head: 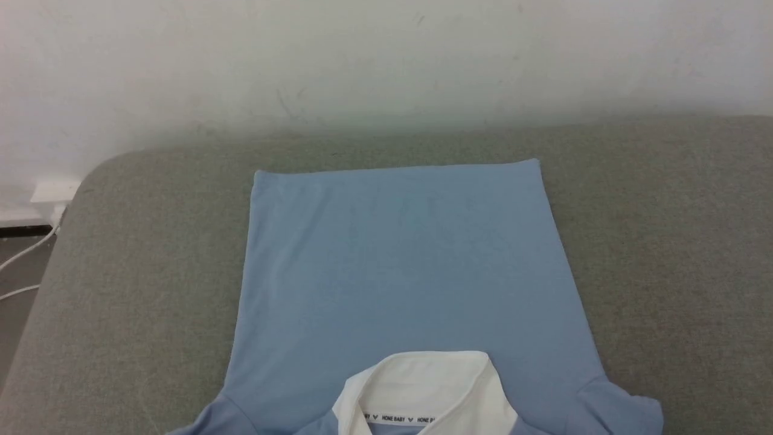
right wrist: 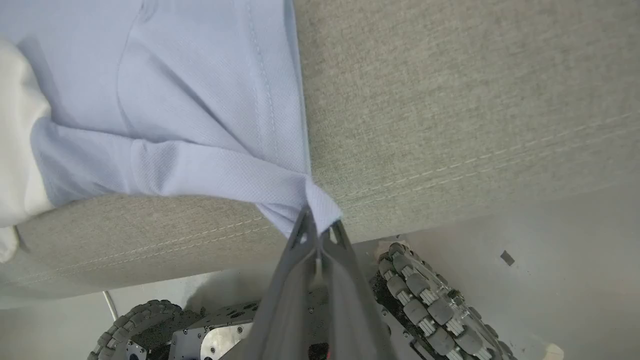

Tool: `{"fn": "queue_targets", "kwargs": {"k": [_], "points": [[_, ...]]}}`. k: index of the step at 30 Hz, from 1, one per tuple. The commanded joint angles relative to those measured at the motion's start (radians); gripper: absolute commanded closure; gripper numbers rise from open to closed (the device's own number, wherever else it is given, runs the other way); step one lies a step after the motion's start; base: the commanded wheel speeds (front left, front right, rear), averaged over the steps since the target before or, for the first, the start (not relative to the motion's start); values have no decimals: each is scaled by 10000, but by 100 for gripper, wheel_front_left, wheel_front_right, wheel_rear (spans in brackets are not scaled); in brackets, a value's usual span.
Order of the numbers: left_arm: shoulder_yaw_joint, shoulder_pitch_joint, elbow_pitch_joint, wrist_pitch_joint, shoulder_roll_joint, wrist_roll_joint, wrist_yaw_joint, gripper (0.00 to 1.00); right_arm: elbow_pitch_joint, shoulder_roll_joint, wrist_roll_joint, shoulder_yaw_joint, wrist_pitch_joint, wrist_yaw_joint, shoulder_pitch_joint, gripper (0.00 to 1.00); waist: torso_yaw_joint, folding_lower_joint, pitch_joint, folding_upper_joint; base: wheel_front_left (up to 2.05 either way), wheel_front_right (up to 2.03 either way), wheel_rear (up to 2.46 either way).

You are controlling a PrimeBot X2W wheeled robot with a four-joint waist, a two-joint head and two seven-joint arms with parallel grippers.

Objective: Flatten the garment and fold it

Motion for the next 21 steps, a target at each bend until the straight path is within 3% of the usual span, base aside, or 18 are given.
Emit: {"fn": "queue_targets", "kwargs": {"k": [1, 2, 8, 12, 15, 21], "points": [[23, -6, 96, -125, -30, -27, -20, 100, -27, 36, 16, -18, 40, -21, 38, 36, 53, 0, 49, 0, 0, 0, 0], [29, -73, 180, -236, -103, -40, -51, 100, -119, 112, 114, 5, 21, -21, -41, 0, 91, 0, 82, 0, 0, 0, 0], [-106, -537, 233, -748, -426, 32, -255, 100, -1227, -25, -335, -522, -1203, -21, -1089, 0, 432, 0, 276, 0, 0, 0, 0], [-184, -854, 68, -1025, -606, 119, -310, 100, -1074, -316, -666, -764, -1572, -21, -2805, 0, 717, 0, 610, 0, 0, 0, 0], [-270, -1139, -164, -1218, -757, 198, -353, 100, -77, -764, -543, -652, -1677, -21, -4683, 0, 958, 0, 1100, 0, 0, 0, 0], [-612, -1996, -713, -1692, -1094, 586, -466, 100, 3162, -2054, 221, 115, -1420, -21, -8653, 0, 1672, 0, 2372, 0, 0, 0, 0]]}}
